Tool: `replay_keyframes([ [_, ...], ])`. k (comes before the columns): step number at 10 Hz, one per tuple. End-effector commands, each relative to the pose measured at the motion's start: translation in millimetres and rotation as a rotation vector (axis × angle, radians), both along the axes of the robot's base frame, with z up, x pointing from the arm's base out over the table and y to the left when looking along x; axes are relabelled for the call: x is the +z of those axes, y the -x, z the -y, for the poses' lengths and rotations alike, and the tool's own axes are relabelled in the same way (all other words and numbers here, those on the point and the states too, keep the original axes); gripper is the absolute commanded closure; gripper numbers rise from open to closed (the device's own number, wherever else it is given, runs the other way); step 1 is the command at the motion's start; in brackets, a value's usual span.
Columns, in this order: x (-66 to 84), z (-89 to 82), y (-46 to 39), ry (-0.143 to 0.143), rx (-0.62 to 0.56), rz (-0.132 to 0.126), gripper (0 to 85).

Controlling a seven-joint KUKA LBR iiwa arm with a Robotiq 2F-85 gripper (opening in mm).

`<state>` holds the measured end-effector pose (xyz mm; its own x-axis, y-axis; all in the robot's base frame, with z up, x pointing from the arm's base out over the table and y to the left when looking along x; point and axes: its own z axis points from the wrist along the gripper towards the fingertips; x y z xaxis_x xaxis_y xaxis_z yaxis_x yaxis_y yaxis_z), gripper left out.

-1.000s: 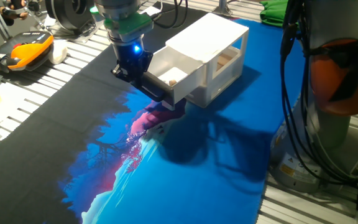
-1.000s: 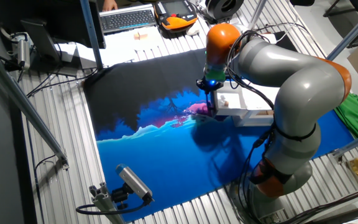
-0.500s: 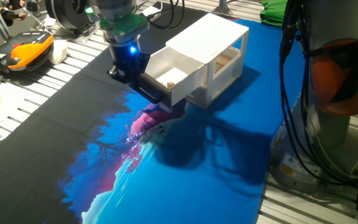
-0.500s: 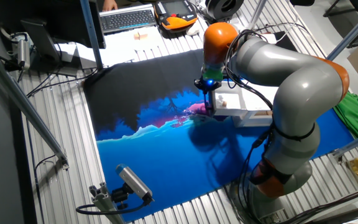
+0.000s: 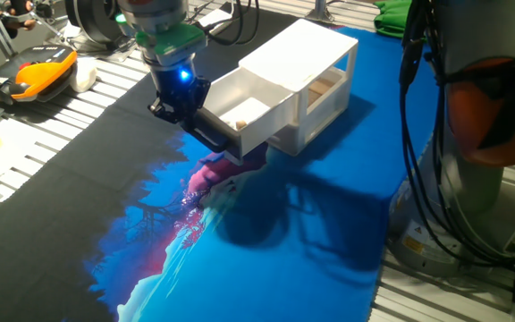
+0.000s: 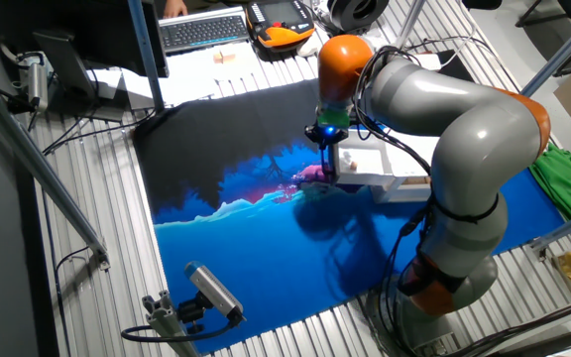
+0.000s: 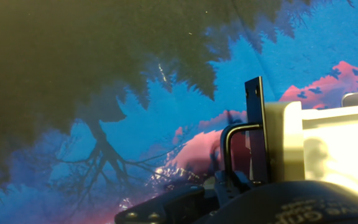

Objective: Grasp the handle and open the drawer

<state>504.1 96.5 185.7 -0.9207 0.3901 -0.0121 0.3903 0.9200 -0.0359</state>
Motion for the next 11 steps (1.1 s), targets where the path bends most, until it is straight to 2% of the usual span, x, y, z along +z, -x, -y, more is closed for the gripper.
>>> replay_keyframes([
  [1,0.1,-1.4,-0.5,-0.002,-0.002,0.000,85.0],
  [7,0.9,-13.5,-4.5,0.007,-0.018,0.002,85.0],
  [11,-7.7,-16.0,-3.6,0.041,-0.005,0.013,85.0],
])
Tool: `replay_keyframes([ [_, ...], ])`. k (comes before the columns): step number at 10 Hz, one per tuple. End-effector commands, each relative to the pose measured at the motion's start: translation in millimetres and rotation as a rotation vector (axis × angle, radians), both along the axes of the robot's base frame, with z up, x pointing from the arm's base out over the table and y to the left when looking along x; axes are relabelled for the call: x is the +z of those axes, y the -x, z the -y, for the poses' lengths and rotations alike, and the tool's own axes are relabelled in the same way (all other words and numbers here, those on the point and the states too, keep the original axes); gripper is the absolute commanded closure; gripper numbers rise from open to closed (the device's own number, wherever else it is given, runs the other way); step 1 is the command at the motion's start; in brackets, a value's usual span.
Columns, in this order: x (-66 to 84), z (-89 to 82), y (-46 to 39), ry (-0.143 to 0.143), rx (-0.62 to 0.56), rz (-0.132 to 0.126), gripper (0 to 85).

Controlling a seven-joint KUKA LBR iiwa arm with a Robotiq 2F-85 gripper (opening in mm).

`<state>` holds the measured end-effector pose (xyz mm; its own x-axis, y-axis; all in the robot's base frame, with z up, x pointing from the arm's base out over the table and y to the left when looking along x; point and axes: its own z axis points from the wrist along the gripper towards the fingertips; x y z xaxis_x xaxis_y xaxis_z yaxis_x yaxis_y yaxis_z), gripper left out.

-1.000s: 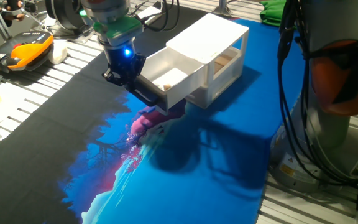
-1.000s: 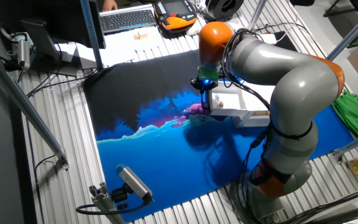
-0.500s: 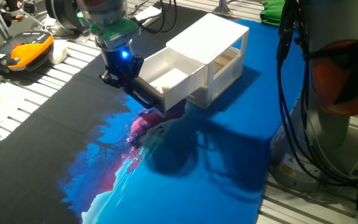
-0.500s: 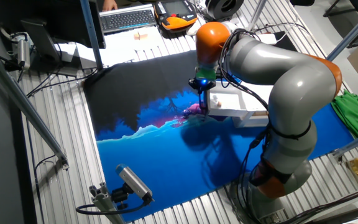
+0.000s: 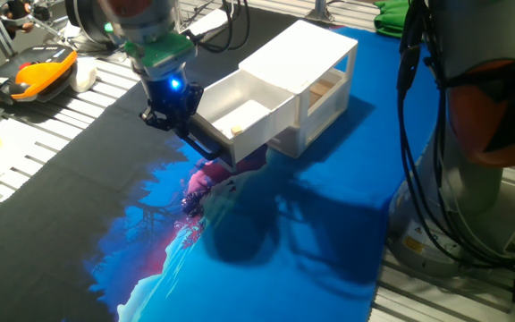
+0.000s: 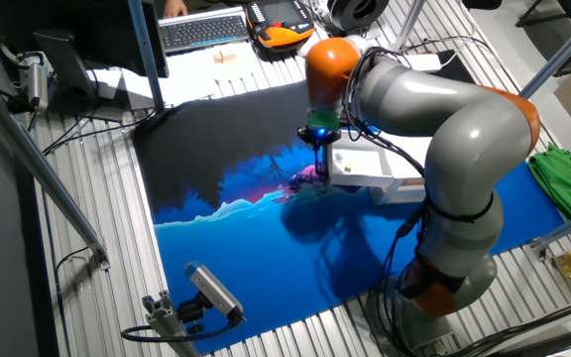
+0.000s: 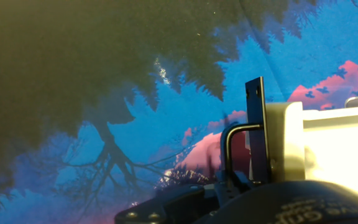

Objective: Grasp the handle and open the drawer

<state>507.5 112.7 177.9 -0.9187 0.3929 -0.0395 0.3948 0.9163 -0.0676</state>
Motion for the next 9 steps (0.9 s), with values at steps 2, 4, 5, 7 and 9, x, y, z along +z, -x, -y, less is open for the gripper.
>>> replay_keyframes([
  [2,0.1,-0.2,0.0,-0.003,-0.005,-0.008,85.0],
  [4,0.0,-0.3,0.0,-0.008,-0.026,-0.008,68.0],
  [5,-0.1,-0.8,0.5,-0.005,-0.045,-0.001,68.0],
  [7,-0.2,-0.7,1.0,-0.021,-0.052,0.004,68.0],
  [9,4.2,0.6,2.9,-0.058,-0.062,0.002,68.0],
])
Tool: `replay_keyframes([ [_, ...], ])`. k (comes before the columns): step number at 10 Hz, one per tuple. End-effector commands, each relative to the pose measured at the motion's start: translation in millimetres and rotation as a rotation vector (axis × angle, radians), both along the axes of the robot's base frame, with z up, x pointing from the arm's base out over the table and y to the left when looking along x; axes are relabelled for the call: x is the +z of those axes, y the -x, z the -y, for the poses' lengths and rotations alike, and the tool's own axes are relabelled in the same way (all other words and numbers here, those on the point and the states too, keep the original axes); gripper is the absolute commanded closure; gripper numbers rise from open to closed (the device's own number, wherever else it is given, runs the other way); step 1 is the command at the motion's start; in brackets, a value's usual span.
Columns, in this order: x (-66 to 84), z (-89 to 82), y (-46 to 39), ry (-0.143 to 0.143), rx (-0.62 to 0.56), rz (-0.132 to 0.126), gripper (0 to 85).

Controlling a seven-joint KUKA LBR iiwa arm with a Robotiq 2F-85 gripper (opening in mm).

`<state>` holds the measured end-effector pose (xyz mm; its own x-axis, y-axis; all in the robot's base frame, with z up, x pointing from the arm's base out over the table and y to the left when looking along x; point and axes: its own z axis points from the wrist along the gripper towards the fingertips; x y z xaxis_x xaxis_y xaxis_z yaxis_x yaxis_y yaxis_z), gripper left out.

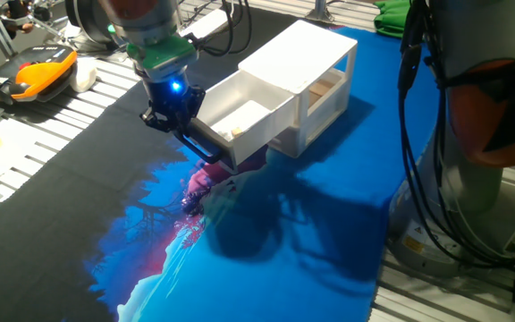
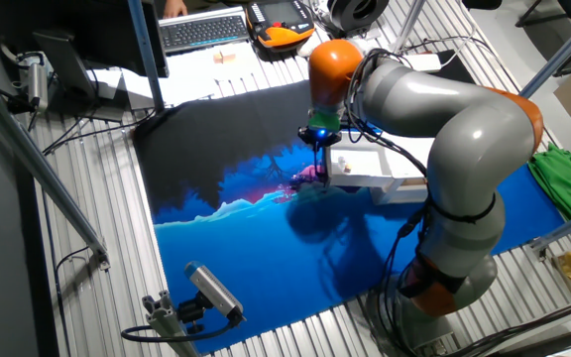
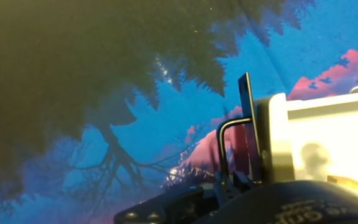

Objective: Grasp the handle and open the drawer

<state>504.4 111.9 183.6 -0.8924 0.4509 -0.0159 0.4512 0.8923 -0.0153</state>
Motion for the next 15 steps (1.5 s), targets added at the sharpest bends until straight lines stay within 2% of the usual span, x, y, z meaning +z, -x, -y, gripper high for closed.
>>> replay_keyframes([
  [1,5.0,-0.7,0.8,-0.003,0.001,-0.004,68.0],
  [3,17.3,-0.6,3.6,-0.001,0.001,-0.016,68.0],
  [4,21.1,0.3,5.0,-0.011,0.007,-0.020,68.0],
  [5,24.6,3.6,8.8,-0.038,0.025,-0.017,85.0],
  [7,27.7,10.7,14.3,-0.081,0.026,-0.004,85.0],
  [8,28.9,12.3,15.9,-0.086,0.032,-0.004,85.0],
  [10,34.4,14.6,24.8,-0.053,0.064,-0.003,85.0],
  [11,37.8,20.1,30.0,-0.013,0.120,-0.010,85.0],
  [12,40.2,25.7,33.0,0.002,0.159,-0.013,85.0],
  [13,41.0,30.3,35.6,0.010,0.174,-0.016,85.0],
  [15,39.9,36.9,39.2,0.002,0.191,-0.007,85.0],
])
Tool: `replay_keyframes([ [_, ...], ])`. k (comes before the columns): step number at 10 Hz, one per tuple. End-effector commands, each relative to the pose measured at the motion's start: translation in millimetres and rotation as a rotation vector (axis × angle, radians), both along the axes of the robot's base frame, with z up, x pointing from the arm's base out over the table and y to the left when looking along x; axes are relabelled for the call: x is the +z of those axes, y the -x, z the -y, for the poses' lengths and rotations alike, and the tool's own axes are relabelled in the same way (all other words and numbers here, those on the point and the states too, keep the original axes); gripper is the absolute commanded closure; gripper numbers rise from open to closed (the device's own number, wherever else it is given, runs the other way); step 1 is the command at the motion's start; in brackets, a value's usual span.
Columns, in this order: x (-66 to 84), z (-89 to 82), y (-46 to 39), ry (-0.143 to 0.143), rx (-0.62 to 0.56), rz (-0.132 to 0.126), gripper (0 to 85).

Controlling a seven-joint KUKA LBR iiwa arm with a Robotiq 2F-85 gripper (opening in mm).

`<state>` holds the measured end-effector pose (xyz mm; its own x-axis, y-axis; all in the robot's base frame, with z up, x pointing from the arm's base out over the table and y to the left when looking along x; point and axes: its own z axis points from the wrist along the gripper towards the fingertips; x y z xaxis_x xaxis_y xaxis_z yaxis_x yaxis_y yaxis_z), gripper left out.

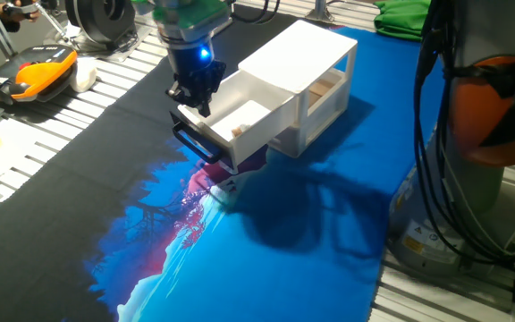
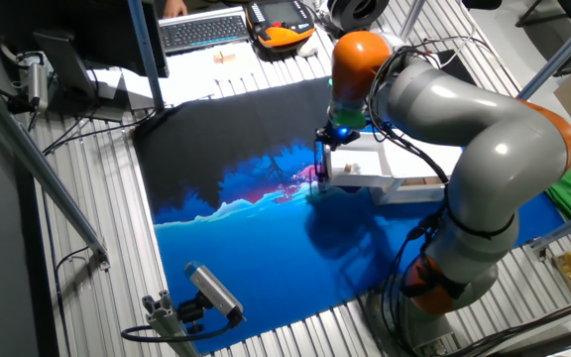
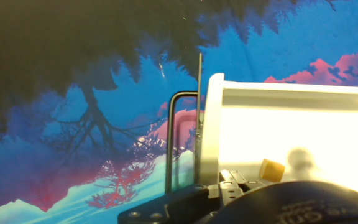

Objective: Grasp the handle and open the drawer

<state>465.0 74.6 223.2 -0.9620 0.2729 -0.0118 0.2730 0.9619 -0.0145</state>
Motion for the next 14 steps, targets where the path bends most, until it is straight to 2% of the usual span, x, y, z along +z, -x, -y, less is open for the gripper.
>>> replay_keyframes([
  [1,-0.4,0.4,0.5,-0.008,0.001,0.003,85.0],
  [2,-0.4,0.3,0.9,-0.012,0.003,0.003,85.0],
  [6,-2.0,3.1,3.4,0.005,0.007,0.006,85.0],
  [10,-3.5,5.1,5.0,0.000,0.019,0.004,85.0],
  [11,-3.2,5.3,5.0,0.011,0.019,0.005,85.0],
  [14,-0.8,4.6,5.4,0.009,0.015,0.001,85.0],
])
